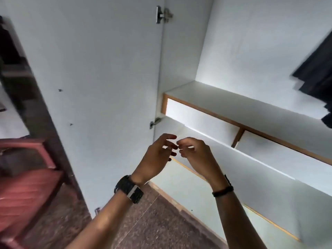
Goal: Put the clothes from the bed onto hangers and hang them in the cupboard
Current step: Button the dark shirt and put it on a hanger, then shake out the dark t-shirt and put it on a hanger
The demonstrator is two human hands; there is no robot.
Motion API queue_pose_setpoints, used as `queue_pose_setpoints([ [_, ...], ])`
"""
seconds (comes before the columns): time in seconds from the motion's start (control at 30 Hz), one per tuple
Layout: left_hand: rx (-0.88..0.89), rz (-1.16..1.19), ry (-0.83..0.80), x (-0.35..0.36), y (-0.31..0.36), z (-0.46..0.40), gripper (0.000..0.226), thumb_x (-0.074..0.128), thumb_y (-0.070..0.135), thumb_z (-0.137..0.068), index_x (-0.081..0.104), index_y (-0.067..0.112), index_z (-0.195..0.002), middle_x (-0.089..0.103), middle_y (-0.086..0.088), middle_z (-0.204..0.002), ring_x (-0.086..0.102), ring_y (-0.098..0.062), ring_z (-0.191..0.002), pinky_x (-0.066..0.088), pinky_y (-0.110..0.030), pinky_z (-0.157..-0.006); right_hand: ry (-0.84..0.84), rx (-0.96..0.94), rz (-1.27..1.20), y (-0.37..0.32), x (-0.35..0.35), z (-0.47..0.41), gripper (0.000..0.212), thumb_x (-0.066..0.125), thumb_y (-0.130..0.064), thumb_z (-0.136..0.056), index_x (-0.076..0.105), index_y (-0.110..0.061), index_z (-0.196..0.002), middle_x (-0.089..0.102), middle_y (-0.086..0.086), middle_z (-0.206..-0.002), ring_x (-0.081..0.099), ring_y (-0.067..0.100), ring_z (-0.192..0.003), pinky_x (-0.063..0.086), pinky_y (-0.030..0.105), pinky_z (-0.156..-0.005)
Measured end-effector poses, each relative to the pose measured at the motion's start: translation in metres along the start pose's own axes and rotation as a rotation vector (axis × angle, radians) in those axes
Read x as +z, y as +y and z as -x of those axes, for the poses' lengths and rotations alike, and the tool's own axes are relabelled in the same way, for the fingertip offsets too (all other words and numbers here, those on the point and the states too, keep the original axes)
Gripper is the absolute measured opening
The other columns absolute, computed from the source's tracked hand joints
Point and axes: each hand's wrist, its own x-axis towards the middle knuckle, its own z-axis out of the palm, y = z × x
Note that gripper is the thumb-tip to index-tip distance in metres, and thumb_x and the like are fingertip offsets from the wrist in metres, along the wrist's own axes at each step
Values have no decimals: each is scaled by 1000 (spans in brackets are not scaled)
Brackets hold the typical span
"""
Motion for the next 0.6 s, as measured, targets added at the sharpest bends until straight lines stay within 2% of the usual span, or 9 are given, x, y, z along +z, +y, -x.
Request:
queue_pose_setpoints([
  [0.1,-166,-63,160,-80,-36,61,39,34,-1,-95,54,29,-110,65,3,-90,65,-8,-76,52,-29,-72,-237,-26,-19,-28,96,19,29,50,0,-88,69,-18,-100,67,-3,-92,66,18,-89,53,33,-86],
  [0.23,-344,-141,371,-191,-83,175,36,38,-2,-93,54,23,-113,67,-1,-91,65,-12,-74,53,-29,-69,-522,-74,-25,-83,242,65,26,50,-3,-90,71,-17,-97,68,-3,-87,68,20,-88,54,40,-86],
  [0.3,-405,-181,458,-245,-104,237,37,43,-1,-91,54,31,-107,69,-4,-96,67,-17,-81,54,-32,-71,-615,-126,-13,-111,310,94,27,51,-4,-89,71,-18,-97,69,-3,-91,67,18,-91,53,34,-87],
  [0.37,-480,-204,572,-296,-121,297,39,49,4,-86,53,41,-99,68,-4,-99,66,-25,-89,52,-41,-77,-736,-195,16,-144,373,124,29,48,-2,-88,71,-16,-100,69,-4,-92,64,12,-88,50,26,-85],
  [0.4,-510,-212,623,-316,-128,321,38,51,4,-86,53,40,-98,67,-3,-98,65,-26,-88,51,-42,-78,-796,-209,14,-158,399,136,29,47,-1,-88,70,-13,-101,67,-4,-90,62,12,-86,50,27,-84],
  [0.53,-631,-209,775,-386,-141,410,33,53,1,-86,55,20,-113,66,-6,-98,64,-30,-89,50,-39,-73,-978,-315,62,-216,496,186,24,51,-6,-86,70,-17,-95,65,-5,-82,63,17,-79,51,34,-78],
  [0.6,-636,-225,794,-404,-140,432,35,53,0,-86,54,14,-118,67,-9,-100,65,-31,-91,48,-35,-72,-1011,-337,72,-233,522,196,21,55,-11,-85,70,-20,-95,63,-7,-78,63,18,-77,51,34,-79],
])
